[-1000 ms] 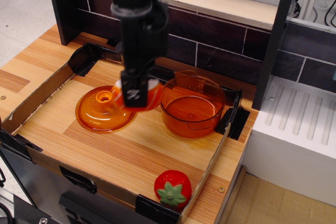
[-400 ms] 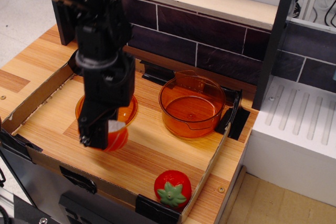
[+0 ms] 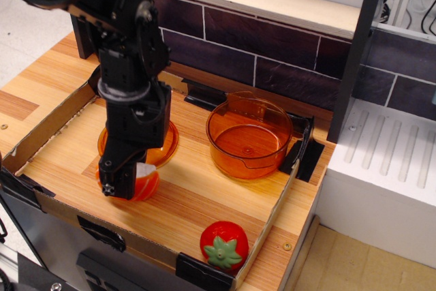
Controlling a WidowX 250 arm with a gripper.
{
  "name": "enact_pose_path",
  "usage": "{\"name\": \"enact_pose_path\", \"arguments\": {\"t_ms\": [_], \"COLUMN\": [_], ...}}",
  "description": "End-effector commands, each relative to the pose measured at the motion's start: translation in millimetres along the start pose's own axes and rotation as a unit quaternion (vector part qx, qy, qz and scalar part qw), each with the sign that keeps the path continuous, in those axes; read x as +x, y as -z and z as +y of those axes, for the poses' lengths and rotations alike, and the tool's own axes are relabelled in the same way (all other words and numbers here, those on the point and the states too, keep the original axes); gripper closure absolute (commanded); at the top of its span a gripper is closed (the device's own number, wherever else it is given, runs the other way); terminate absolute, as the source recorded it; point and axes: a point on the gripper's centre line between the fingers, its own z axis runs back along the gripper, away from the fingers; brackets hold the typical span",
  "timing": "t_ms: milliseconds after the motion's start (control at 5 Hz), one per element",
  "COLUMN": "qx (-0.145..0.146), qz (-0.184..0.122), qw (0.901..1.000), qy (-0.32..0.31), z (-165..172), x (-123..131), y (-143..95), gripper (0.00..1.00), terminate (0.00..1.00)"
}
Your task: Take sushi out of pot
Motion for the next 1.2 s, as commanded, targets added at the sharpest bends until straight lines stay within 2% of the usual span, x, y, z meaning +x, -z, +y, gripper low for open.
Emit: {"name": "enact_pose_path", "arguments": {"t_ms": [0, 400, 600, 800, 1000], "qx": [0.019, 0.004, 0.002, -0.004, -0.004], "qz": [-0.008, -0.049, -0.094, -0.124, -0.124], "qw": [0.9994, 0.9966, 0.9886, 0.9770, 0.9770], "qy": [-0.026, -0.066, -0.118, -0.173, -0.173], "z": [10.3, 13.7, 19.5, 29.7, 29.7], "x": [-11.6, -12.9, -12.1, -14.7, -14.7], "y": [-11.9, -39.3, -89.0, -133.4, -133.4], "gripper": [0.00, 0.00, 0.00, 0.00, 0.00], "terminate": [0.00, 0.00, 0.00, 0.00, 0.00]}}
